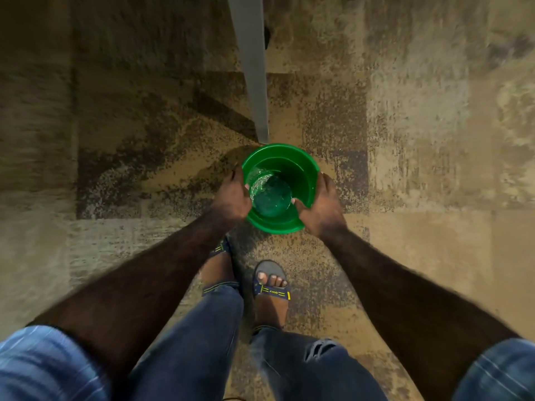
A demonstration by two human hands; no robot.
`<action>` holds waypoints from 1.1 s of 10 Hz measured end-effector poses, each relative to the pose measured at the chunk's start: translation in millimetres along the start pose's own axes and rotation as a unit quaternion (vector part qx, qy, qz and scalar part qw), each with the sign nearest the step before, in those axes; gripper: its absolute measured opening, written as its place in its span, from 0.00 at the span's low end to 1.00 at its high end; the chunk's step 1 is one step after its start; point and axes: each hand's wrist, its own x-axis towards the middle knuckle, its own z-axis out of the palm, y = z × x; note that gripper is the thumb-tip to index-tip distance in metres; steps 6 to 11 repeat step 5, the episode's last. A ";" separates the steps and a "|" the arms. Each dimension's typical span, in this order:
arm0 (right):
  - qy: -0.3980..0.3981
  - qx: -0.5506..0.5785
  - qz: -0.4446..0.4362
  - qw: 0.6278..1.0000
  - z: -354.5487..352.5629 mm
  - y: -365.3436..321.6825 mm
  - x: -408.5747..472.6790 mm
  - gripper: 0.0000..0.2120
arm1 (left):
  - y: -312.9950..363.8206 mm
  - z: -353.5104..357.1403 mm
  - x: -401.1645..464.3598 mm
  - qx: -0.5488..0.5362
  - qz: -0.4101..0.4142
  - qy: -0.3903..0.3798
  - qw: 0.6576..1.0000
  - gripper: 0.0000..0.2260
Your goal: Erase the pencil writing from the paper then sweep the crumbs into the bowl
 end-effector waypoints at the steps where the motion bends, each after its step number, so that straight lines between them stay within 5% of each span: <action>1: 0.012 -0.015 -0.007 1.000 -3.2 3.1 -1.5 0.49 | -1.3 -0.2 -2.7 0.013 0.033 0.004 0.999 0.30; 4: 0.054 -0.198 -0.107 0.973 -52.7 -37.4 -59.8 0.44 | 38.7 -46.1 -64.9 0.135 0.089 0.081 0.983 0.32; 11: 0.071 -0.209 -0.141 0.965 -73.5 -57.7 -90.7 0.44 | 62.7 -63.9 -99.1 0.153 0.126 0.115 0.973 0.31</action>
